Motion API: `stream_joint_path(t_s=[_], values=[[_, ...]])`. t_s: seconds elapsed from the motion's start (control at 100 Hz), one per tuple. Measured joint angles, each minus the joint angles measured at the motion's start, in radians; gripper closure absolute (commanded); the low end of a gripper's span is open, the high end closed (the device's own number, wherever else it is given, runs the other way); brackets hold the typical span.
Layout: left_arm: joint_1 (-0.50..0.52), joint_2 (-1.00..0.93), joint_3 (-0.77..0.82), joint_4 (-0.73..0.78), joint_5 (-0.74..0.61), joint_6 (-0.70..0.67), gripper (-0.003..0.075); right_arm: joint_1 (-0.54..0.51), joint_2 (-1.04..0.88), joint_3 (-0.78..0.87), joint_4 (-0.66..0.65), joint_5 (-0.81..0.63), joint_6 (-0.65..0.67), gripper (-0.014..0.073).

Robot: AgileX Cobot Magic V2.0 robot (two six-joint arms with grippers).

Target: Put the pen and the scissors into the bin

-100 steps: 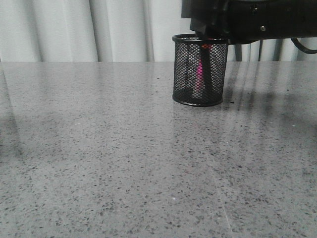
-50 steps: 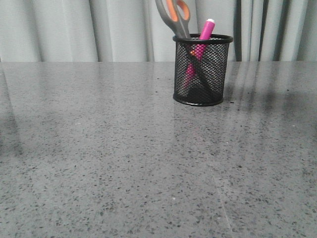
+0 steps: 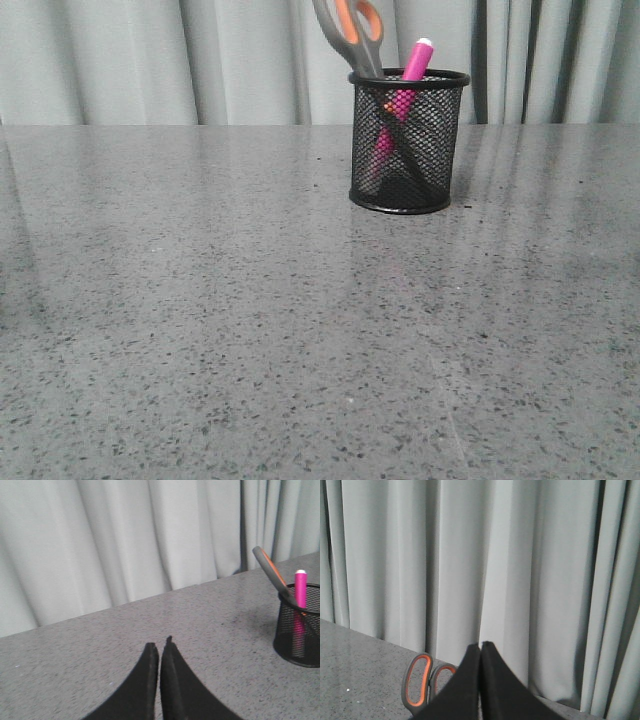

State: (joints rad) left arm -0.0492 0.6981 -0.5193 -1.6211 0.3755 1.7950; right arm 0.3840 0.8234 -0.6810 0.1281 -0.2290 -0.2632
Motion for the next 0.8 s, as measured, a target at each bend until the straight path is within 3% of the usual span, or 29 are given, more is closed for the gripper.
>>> stream_joint_path(t_s=[0.31,0.54,0.8], values=[[0.000,-0.383,0.271,-0.157,-0.159,0.055,0.0739,-0.002,-0.416,0.307,0.000,0.094,-0.027,0.0657],[0.000,-0.676,0.427,-0.187,-0.250,0.043,0.0739,-0.003,-0.706,0.472,0.000,0.254,-0.029,0.0657],[-0.002,-0.701,0.450,-0.190,-0.256,0.036,0.0739,-0.006,-0.825,0.534,-0.002,0.357,-0.032,0.0657]])
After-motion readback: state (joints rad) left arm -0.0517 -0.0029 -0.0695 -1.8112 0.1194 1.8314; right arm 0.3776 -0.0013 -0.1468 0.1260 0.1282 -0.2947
